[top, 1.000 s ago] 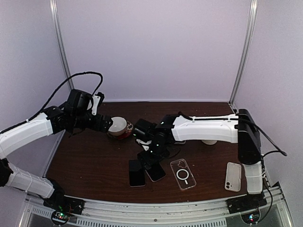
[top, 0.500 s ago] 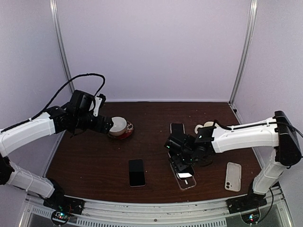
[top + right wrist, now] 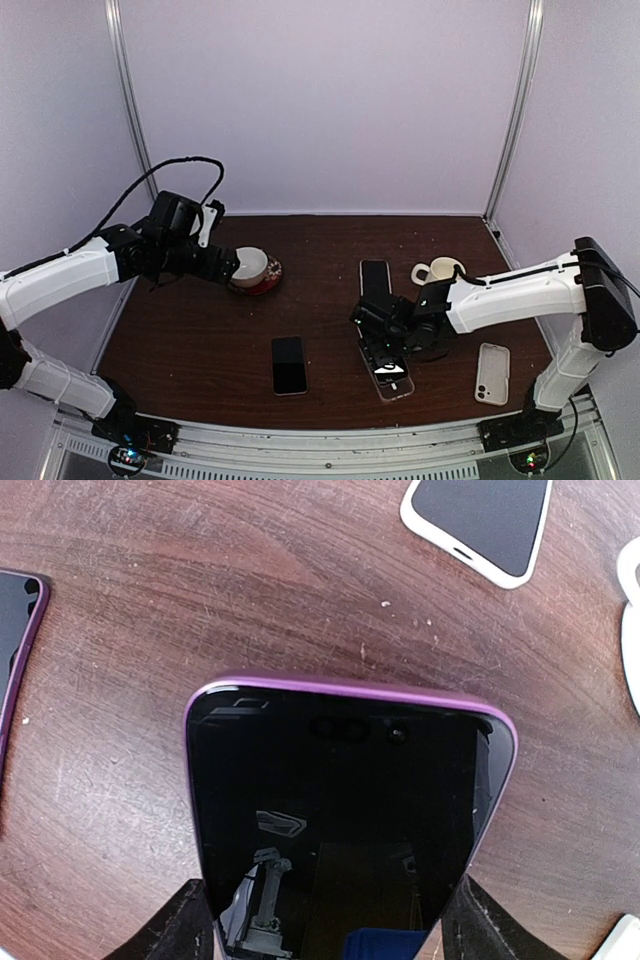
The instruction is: Put the phone into the phone case
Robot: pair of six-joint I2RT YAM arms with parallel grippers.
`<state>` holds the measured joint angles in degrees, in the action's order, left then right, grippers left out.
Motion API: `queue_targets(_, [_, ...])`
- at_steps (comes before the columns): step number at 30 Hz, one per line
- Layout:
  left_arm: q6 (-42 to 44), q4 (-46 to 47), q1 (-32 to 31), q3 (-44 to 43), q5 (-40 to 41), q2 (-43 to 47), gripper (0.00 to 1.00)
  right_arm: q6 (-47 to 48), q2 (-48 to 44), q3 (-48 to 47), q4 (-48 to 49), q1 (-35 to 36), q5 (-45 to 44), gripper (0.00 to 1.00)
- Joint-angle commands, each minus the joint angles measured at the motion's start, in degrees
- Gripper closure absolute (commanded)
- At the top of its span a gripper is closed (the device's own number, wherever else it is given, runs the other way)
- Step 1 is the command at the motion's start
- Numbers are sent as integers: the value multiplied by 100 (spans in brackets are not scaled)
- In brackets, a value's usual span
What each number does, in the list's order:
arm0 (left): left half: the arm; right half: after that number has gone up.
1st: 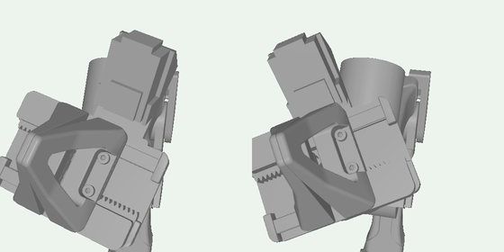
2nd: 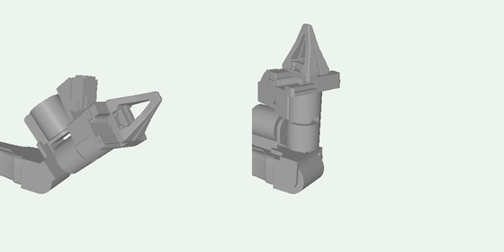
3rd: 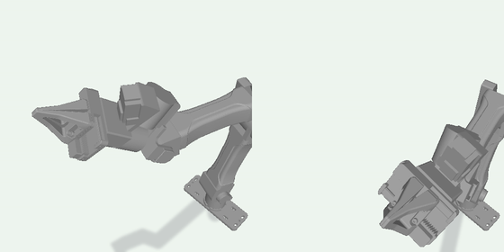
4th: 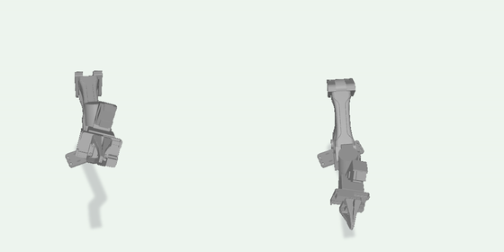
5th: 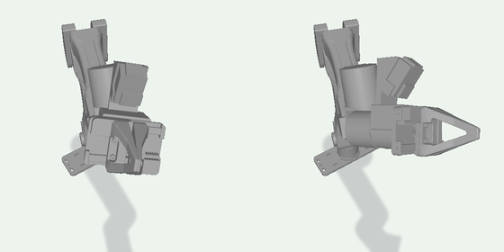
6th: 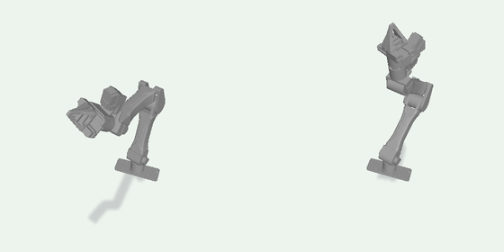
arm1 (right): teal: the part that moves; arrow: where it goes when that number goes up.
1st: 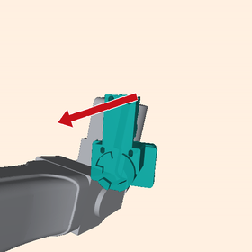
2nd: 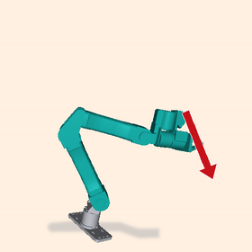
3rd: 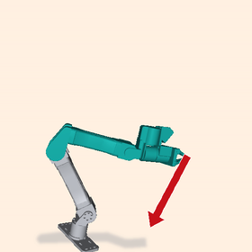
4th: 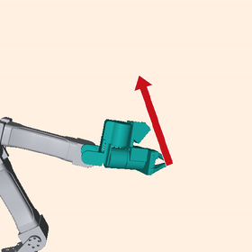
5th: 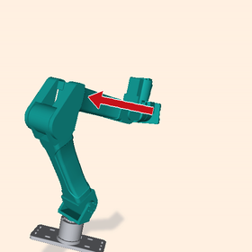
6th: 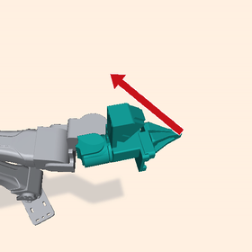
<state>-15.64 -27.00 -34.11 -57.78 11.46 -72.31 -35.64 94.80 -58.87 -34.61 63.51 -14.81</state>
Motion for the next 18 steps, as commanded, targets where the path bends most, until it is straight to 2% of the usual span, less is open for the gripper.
queue_targets(1, [82, 142, 36, -155, 27, -39, 2, -286, -119, -306, -209, 117, -66, 60])
queue_targets(18, [77, 143, 36, -155, 9, -64, 2, -383, -175, 143, -314, 186, 155, 61])
